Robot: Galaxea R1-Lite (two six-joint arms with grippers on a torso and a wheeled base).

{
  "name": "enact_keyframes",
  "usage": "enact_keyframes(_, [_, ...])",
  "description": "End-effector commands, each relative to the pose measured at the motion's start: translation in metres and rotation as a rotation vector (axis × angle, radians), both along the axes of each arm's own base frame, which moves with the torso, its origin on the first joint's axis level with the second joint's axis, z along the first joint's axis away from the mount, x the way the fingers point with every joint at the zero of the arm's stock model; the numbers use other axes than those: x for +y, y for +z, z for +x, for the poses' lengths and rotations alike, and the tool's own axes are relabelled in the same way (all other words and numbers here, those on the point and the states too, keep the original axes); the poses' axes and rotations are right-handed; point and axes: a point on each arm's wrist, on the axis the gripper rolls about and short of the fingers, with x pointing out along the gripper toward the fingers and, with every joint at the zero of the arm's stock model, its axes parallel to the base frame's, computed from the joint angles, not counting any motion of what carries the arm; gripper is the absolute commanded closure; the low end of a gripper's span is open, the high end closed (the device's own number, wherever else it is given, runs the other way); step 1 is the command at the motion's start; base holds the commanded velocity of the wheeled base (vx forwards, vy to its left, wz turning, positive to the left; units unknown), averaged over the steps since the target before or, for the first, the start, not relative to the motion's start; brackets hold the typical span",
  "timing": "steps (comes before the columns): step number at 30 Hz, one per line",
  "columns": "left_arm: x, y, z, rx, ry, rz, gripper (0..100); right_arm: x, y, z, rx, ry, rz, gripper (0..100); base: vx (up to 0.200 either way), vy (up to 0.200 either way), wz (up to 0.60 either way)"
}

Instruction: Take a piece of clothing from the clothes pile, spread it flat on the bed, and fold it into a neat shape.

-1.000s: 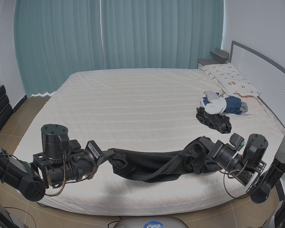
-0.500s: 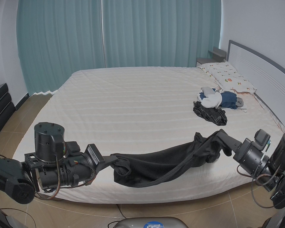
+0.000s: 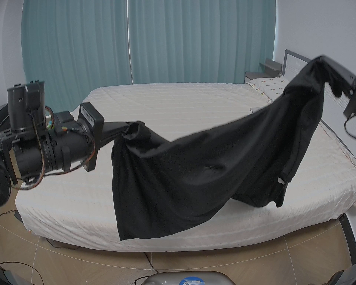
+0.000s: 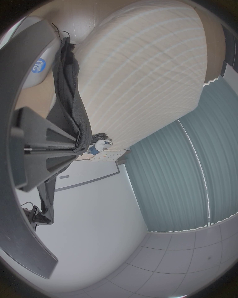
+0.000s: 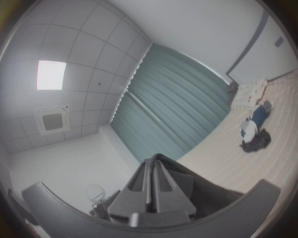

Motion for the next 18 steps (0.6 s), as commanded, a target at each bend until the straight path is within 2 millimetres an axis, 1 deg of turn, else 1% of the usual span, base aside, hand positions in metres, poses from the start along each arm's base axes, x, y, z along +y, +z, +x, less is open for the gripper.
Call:
enact_keyframes(1, [0.008,0.019,0.043,0.027,0.098,-0.015,100,-0.016,0.026,0.075,0.064,-0.109,-0.036,100,0.0,0.0,0.0])
enact_keyframes(2, [0.008,0.015,0.052,0.044,0.108,-0.018,100,-0.012,0.018,0.097,0.098,-0.114,-0.048,100,0.0,0.0,0.0])
enact_keyframes(3, [0.009,0.014,0.056,0.052,0.115,-0.022,100,-0.01,0.015,0.107,0.105,-0.119,-0.052,100,0.0,0.0,0.0])
enact_keyframes(4, [0.011,0.012,0.062,0.063,0.125,-0.03,100,-0.009,0.011,0.122,0.115,-0.13,-0.058,100,0.0,0.0,0.0])
enact_keyframes(5, [0.011,0.012,0.062,0.063,0.125,-0.03,100,-0.009,0.011,0.122,0.115,-0.13,-0.058,100,0.0,0.0,0.0])
enact_keyframes(6, [0.01,0.007,0.071,0.083,0.134,-0.033,100,-0.005,0.006,0.143,0.118,-0.151,-0.074,100,0.0,0.0,0.0])
enact_keyframes(7, [0.008,0.003,0.076,0.093,0.134,-0.029,100,-0.002,0.002,0.152,0.119,-0.156,-0.079,100,0.0,0.0,0.0])
enact_keyframes(8, [0.007,0.0,0.08,0.103,0.135,-0.025,100,-0.001,-0.002,0.159,0.125,-0.159,-0.086,100,0.0,0.0,0.0])
enact_keyframes(11, [0.002,-0.013,0.093,0.138,0.136,-0.009,100,0.006,-0.025,0.184,0.149,-0.16,-0.114,100,0.2,0.0,0.0])
enact_keyframes(12, [0.002,-0.013,0.093,0.138,0.136,-0.009,100,0.006,-0.025,0.184,0.149,-0.16,-0.114,100,0.2,0.0,0.0])
enact_keyframes(14, [-0.001,-0.024,0.105,0.164,0.139,0.0,100,0.011,-0.043,0.203,0.137,-0.168,-0.128,100,0.2,0.0,0.0])
enact_keyframes(17, [-0.004,-0.037,0.116,0.196,0.143,0.014,100,0.014,-0.055,0.219,0.127,-0.178,-0.14,100,0.2,0.0,0.0])
enact_keyframes(18, [-0.005,-0.041,0.119,0.204,0.143,0.017,100,0.015,-0.056,0.221,0.125,-0.179,-0.144,100,0.2,0.0,0.0])
